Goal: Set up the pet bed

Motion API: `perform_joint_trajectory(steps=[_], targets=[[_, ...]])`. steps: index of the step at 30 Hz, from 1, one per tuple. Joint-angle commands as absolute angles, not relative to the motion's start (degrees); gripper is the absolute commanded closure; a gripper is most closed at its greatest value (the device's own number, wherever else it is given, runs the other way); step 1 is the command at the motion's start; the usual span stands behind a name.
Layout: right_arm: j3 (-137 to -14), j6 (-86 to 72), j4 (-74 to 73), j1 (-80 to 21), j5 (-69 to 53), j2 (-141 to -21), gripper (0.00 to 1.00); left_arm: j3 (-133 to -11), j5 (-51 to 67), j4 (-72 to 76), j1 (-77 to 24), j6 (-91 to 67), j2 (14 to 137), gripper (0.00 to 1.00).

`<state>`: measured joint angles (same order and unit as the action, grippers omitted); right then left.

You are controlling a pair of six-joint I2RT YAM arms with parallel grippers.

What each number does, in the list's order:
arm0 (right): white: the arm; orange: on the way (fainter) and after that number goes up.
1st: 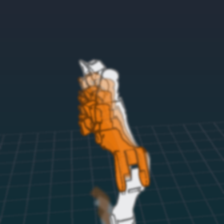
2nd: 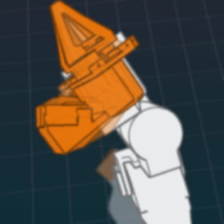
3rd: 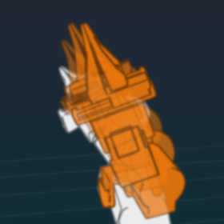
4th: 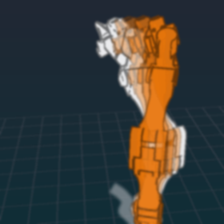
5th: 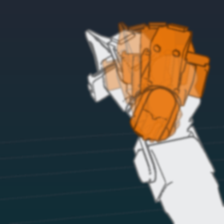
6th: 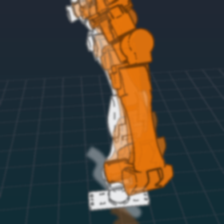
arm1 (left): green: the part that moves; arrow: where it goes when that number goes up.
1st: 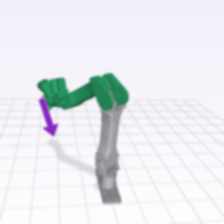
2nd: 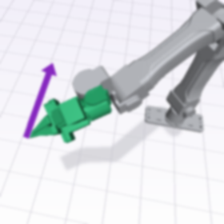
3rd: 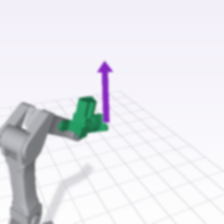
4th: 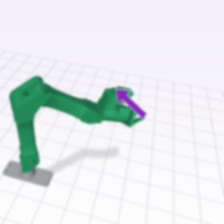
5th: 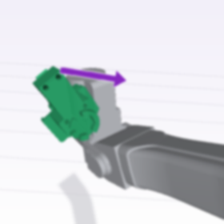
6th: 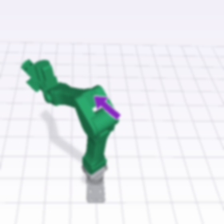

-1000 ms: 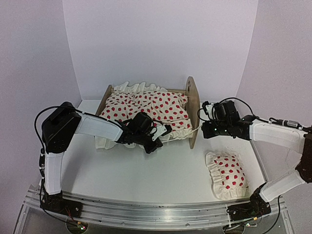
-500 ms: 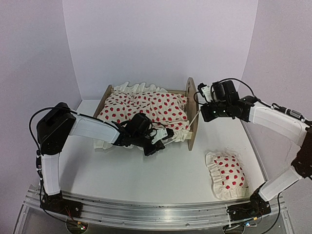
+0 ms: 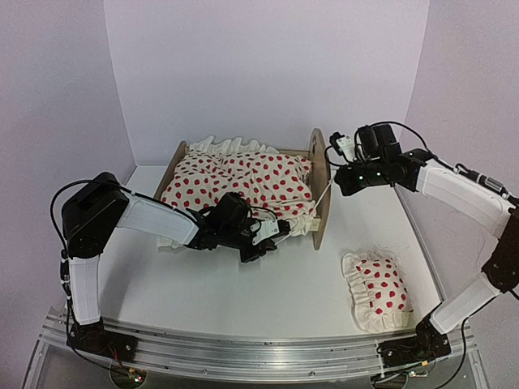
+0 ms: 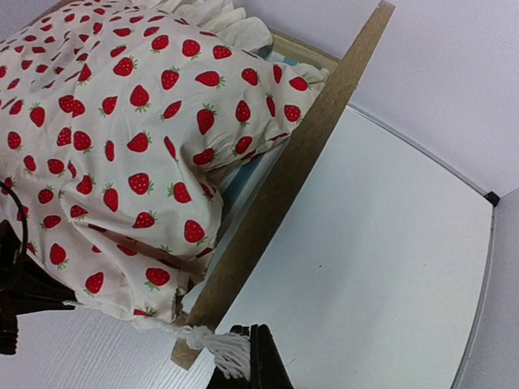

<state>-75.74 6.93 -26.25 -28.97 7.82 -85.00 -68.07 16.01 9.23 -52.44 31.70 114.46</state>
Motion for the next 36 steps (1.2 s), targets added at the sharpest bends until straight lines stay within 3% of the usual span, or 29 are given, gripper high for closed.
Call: perform_joint_trajectory(steps=[1,3,5,11,22,23,24,25,27,28,29,31,36], targets=[[-69.43,0.63,-20.6,-27.24,-10.02,-75.16,1.0,-68.37,18.93,5.35,-53.72,32.33,116.15,1.0],[-64.61,-1.07,-21.09,-27.32,-23.26,-71.95,1.0,-69.59,20.22,5.6,-54.18,31.61,117.0,1.0],[-59.0,-4.48,-22.48,-28.01,-28.85,-69.58,1.0,-71.05,21.25,5.81,-54.48,30.63,118.04,1.0],[-42.27,-18.65,-17.95,-36.77,-23.1,-67.59,1.0,-74.13,24.0,5.89,-55.04,29.52,120.6,1.0],[-39.51,-21.94,-13.79,-38.85,-25.57,-79.87,0.99,-77.06,24.83,5.8,-55.25,28.78,123.37,1.0],[-39.65,-21.92,-14.3,-38.85,-24.54,-80.29,0.97,-77.15,24.77,5.88,-55.28,28.78,123.38,1.0],[-39.95,-22.07,-15.0,-38.85,-23.02,-80.47,0.85,-77.13,24.72,5.89,-55.28,28.86,123.21,1.0],[-40.43,-22.14,-16.02,-38.85,-21.11,-80.6,0.7,-77.08,24.68,5.75,-55.28,29.03,122.93,0.97],[-42.45,-21.07,-19.45,-38.85,-18.61,-80.44,0.52,-76.97,24.78,4.51,-55.28,29.99,121.66,0.72],[-43.68,-20.5,-20.92,-38.85,-17.05,-80.0,0.48,-76.76,24.94,3.41,-55.28,30.81,120.63,0.57],[-44.74,-20.32,-22.33,-38.85,-15.64,-78.73,0.48,-76.19,25.09,2.14,-55.28,31.94,118.44,0.49],[-46.69,-20.34,-22.67,-38.85,-11.82,-76.03,0.44,-74.08,25.78,-1.03,-55.21,34.89,113.55,0.42],[-52.88,-20.72,-19.61,-41.68,-3.5,-75.73,0.36,-64.14,21.28,-8.02,-53.31,39.42,98.02,0.37]])
